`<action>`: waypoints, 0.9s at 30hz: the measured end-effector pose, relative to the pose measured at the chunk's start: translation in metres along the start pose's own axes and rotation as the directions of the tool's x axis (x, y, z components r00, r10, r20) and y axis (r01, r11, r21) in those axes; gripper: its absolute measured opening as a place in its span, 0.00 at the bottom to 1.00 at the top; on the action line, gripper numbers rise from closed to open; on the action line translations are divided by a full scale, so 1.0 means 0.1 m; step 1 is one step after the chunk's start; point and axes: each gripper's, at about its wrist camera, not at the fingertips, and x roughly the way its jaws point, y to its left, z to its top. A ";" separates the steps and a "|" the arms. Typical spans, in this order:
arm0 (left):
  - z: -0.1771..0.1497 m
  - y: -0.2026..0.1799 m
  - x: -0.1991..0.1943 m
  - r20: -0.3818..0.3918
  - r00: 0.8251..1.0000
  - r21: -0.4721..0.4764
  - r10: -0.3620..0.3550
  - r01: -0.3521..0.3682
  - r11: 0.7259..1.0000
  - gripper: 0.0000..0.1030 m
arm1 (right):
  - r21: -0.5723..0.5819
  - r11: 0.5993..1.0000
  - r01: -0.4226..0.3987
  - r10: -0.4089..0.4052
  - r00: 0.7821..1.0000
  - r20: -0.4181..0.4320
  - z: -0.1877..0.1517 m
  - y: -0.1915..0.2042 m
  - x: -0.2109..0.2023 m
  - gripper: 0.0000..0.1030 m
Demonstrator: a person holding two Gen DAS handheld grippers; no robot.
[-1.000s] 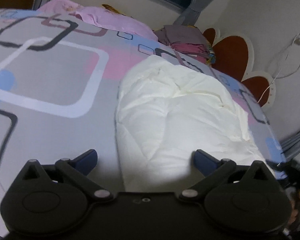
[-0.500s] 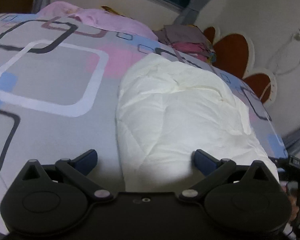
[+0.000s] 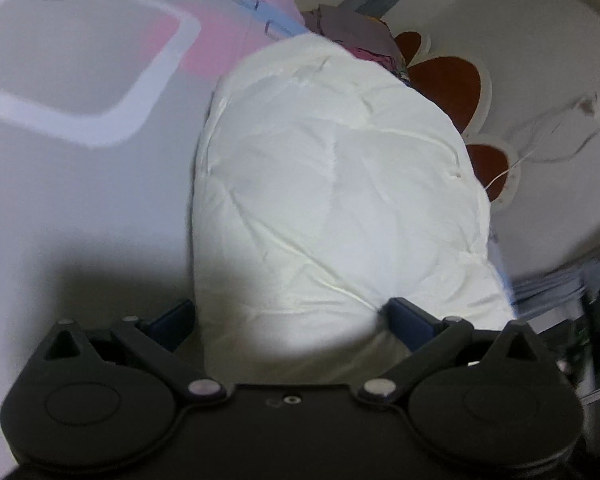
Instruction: Fold large clothes
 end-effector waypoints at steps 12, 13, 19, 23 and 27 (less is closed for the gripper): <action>-0.02 -0.24 0.00 0.025 0.999 0.127 -0.022 0.018 0.992 0.88 | 0.054 0.995 -0.087 0.088 0.996 -0.010 -0.04 0.06 0.16 0.52; -0.02 -0.23 -0.03 0.024 0.999 0.143 -0.028 0.024 0.989 0.87 | 0.054 0.995 -0.089 0.089 0.996 -0.009 -0.04 0.07 0.16 0.48; 0.12 -0.24 -0.23 0.031 0.995 0.243 -0.099 0.088 0.966 0.82 | 0.033 0.996 -0.085 0.083 0.995 0.054 -0.01 0.42 0.04 0.35; 0.35 -0.11 -0.49 0.050 0.991 0.267 -0.127 0.109 0.958 0.82 | -0.026 0.994 -0.106 0.108 0.991 0.085 0.07 0.91 0.14 0.33; 0.59 0.19 -0.87 0.091 0.987 0.267 -0.129 0.101 0.958 0.82 | -0.103 0.985 -0.136 0.145 0.986 0.088 0.14 1.51 0.44 0.33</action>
